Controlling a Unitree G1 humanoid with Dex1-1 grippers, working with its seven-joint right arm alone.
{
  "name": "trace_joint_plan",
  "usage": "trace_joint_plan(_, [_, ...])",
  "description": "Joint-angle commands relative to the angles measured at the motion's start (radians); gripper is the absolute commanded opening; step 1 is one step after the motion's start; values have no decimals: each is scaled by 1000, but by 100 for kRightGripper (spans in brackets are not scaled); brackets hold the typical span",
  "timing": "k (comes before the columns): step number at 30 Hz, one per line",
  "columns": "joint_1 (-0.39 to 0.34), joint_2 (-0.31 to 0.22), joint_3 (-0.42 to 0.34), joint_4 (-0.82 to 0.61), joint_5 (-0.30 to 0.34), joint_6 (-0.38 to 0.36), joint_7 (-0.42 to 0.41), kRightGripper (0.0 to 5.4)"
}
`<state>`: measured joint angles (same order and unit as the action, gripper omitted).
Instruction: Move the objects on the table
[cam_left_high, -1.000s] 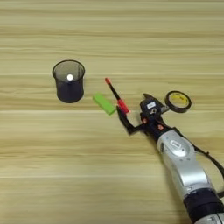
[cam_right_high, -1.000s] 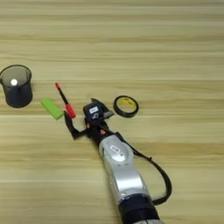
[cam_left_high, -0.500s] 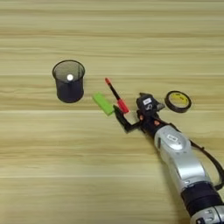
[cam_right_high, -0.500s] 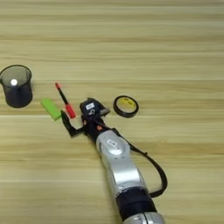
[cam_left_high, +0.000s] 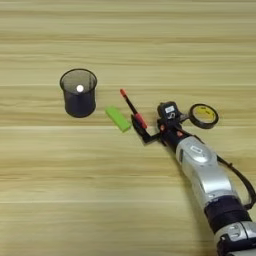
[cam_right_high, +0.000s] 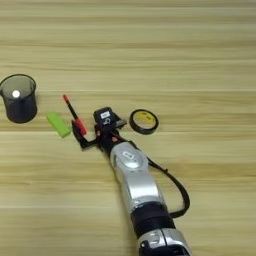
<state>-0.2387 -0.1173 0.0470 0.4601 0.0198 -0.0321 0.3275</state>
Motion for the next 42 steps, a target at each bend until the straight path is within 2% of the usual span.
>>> trace_joint_plan(1, [-18, -10, -2, 3, -4, 20, -6, 538])
trace_joint_plan(5, [-18, -10, 1, 6, -5, 19, 1, 529])
trace_joint_plan(20, [-18, -12, 8, 20, -8, 21, 14, 343])
trace_joint_plan(34, [-20, -12, 7, 32, -9, 13, 19, 211])
trace_joint_plan(42, [-22, -12, 6, 38, -9, 9, 20, 112])
